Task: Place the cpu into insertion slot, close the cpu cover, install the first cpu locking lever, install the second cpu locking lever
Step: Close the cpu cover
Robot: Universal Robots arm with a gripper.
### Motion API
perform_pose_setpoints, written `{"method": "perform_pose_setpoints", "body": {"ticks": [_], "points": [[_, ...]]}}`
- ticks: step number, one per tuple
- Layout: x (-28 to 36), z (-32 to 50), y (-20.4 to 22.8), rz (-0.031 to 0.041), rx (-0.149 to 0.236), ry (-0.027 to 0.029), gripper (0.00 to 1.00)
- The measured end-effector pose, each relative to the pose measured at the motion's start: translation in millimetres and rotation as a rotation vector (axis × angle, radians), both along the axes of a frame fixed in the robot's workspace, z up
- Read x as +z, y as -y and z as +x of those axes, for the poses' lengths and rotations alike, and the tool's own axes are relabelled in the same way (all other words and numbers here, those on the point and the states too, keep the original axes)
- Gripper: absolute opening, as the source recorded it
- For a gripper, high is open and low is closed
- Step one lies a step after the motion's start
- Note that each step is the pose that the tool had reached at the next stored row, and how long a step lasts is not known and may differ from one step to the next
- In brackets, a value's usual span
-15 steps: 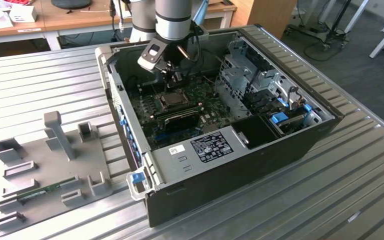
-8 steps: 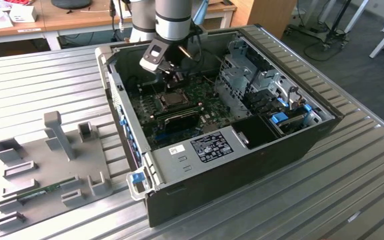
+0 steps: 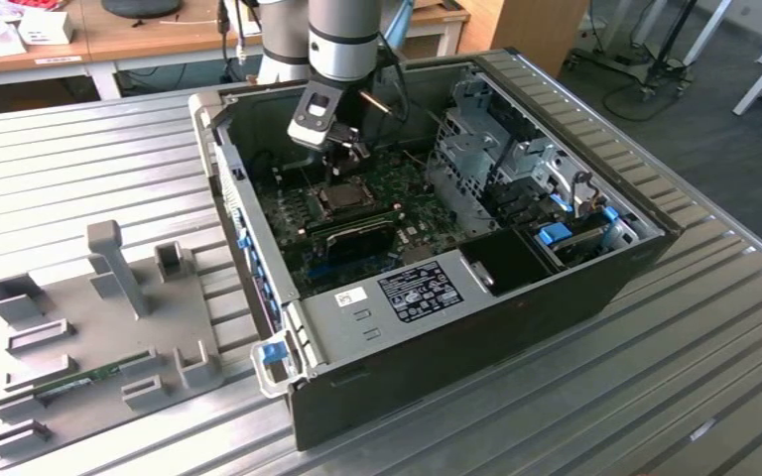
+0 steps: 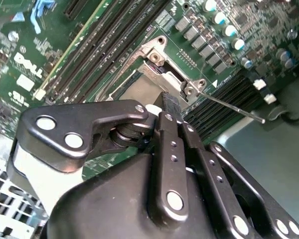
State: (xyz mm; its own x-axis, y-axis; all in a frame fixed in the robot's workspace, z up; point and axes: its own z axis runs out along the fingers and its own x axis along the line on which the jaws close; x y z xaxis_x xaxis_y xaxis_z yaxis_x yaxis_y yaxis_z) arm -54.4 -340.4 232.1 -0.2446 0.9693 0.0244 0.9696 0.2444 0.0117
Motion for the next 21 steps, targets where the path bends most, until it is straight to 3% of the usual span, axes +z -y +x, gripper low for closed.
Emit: {"method": "perform_pose_setpoints", "body": {"ticks": [4,21], "points": [[0.0,0.0,0.0,0.0001,0.025,0.0000,0.11],[0.0,0.0,0.0,0.0000,0.039,0.0000,0.11]]}}
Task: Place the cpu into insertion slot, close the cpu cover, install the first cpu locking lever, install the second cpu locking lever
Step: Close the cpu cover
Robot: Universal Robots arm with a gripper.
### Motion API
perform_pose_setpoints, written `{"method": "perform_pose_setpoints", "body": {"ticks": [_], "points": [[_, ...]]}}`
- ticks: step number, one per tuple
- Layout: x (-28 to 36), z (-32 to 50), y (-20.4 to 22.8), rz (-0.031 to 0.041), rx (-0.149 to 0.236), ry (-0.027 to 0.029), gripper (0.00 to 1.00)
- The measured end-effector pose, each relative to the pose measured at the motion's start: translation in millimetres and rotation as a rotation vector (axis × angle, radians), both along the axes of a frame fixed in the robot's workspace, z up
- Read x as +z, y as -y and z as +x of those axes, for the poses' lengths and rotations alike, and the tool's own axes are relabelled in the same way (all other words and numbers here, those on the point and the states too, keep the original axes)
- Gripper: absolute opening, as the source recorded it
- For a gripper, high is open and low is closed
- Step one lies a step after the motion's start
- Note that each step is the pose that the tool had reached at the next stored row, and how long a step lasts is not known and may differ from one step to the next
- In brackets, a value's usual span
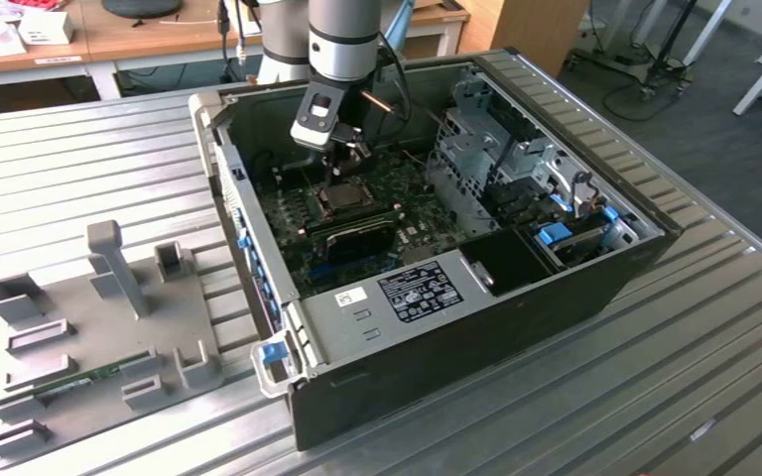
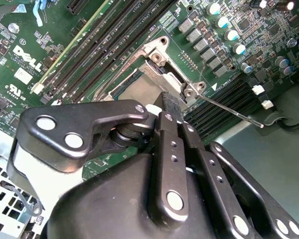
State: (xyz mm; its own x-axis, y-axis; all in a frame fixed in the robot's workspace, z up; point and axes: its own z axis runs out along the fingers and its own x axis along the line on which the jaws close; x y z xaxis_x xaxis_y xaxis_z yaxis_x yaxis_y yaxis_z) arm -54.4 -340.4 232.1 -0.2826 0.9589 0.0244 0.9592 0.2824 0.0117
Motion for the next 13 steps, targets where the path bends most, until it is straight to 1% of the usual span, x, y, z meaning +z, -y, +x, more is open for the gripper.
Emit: {"method": "perform_pose_setpoints", "body": {"ticks": [13], "points": [[0.0,0.0,0.0,0.0000,0.005,0.0001,0.11]]}}
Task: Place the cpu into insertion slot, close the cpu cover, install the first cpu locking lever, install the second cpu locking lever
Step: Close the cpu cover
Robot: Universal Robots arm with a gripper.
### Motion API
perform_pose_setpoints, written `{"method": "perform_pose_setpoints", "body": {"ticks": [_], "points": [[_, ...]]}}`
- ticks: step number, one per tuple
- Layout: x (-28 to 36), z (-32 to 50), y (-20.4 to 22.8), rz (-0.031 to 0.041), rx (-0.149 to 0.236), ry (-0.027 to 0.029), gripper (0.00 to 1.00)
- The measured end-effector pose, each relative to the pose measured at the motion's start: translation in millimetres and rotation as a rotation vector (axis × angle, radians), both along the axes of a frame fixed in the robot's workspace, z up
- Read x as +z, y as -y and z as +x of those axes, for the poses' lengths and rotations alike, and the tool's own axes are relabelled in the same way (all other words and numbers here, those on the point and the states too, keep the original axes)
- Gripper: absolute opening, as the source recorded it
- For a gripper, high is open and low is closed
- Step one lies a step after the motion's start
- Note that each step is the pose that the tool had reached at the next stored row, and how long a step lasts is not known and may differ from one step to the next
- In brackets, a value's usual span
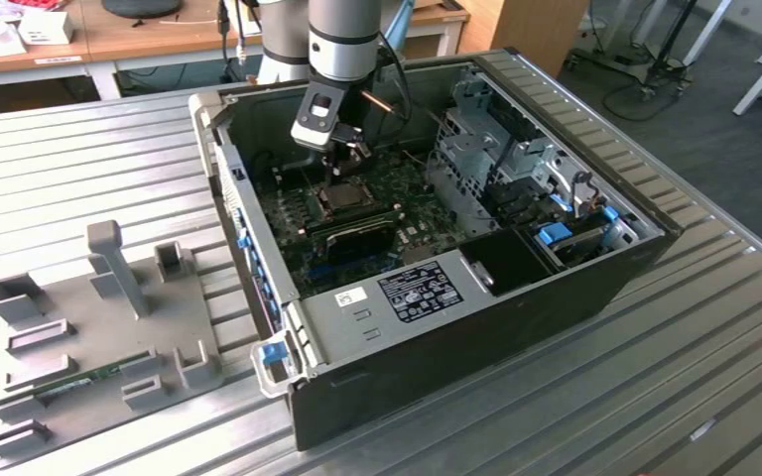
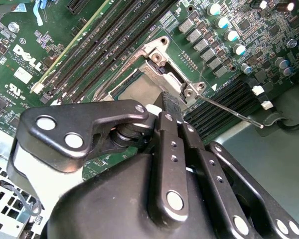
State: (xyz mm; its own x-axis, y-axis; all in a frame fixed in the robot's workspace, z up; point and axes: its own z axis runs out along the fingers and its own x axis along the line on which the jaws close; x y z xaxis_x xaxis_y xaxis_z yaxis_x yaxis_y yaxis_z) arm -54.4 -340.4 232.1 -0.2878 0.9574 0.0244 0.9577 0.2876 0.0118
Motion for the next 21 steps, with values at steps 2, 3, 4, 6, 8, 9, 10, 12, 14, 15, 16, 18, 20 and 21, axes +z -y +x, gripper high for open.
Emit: {"method": "perform_pose_setpoints", "body": {"ticks": [2,3,4,6,8,9,10,12,14,15,16,18,20,21], "points": [[0.0,0.0,0.0,0.0000,0.001,0.0000,0.11],[0.0,0.0,0.0,0.0000,0.002,0.0000,0.11],[0.0,0.0,0.0,0.0000,0.005,0.0000,0.11],[0.0,0.0,0.0,0.0000,0.014,0.0001,0.11],[0.0,0.0,0.0,0.0000,0.019,0.0002,0.11],[0.0,0.0,0.0,0.0000,0.019,0.0002,0.11],[0.0,0.0,0.0,0.0000,0.020,0.0002,0.11],[0.0,0.0,0.0,0.0000,0.021,0.0002,0.11],[0.0,0.0,0.0,0.0000,0.023,0.0002,0.11],[0.0,0.0,0.0,0.0000,0.025,0.0003,0.11],[0.0,0.0,0.0,0.0000,0.027,0.0003,0.11],[0.0,0.0,0.0,0.0000,0.028,0.0003,0.11],[0.0,0.0,0.0,0.0000,0.028,0.0004,0.11],[0.0,0.0,0.0,0.0000,0.028,0.0003,0.11]]}}
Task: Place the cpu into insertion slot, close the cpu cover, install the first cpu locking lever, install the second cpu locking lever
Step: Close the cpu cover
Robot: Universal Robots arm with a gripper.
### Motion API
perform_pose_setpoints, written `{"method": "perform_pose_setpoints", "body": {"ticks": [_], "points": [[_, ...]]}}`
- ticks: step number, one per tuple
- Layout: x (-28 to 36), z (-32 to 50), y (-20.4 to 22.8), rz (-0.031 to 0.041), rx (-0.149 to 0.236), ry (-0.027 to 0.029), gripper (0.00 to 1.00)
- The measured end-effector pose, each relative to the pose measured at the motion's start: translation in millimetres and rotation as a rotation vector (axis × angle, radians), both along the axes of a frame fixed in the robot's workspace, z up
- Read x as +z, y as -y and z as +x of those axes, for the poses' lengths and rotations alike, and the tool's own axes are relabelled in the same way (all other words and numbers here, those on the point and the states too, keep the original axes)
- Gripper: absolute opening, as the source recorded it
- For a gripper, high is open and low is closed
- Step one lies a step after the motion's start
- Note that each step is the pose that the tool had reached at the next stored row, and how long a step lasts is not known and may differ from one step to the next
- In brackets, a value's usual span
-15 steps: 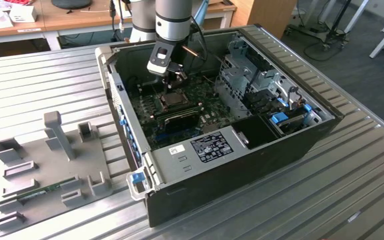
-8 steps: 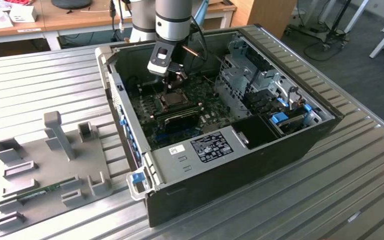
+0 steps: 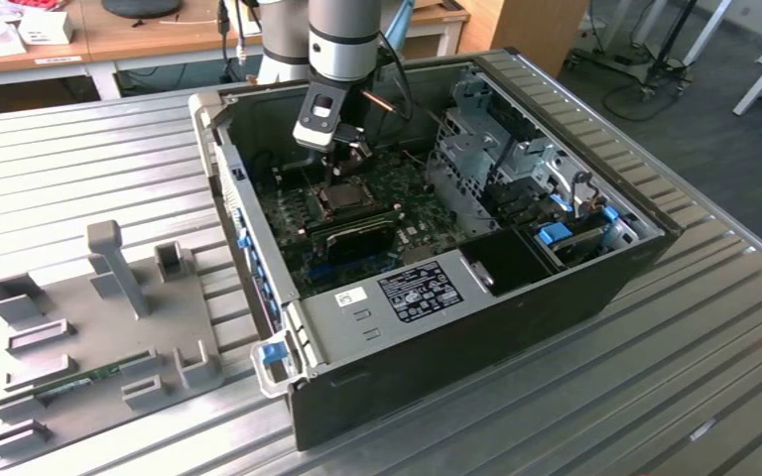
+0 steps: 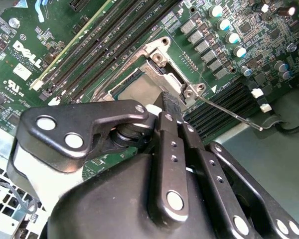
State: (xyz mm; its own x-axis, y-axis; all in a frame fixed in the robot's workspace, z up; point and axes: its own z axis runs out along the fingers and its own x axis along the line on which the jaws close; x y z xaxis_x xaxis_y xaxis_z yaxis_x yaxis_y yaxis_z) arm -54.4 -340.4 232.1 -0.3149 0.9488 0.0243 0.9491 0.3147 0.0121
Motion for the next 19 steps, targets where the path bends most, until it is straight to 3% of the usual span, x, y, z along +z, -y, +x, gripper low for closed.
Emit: {"method": "perform_pose_setpoints", "body": {"ticks": [19], "points": [[0.0,0.0,0.0,0.0000,0.019,0.0000,0.11]]}}
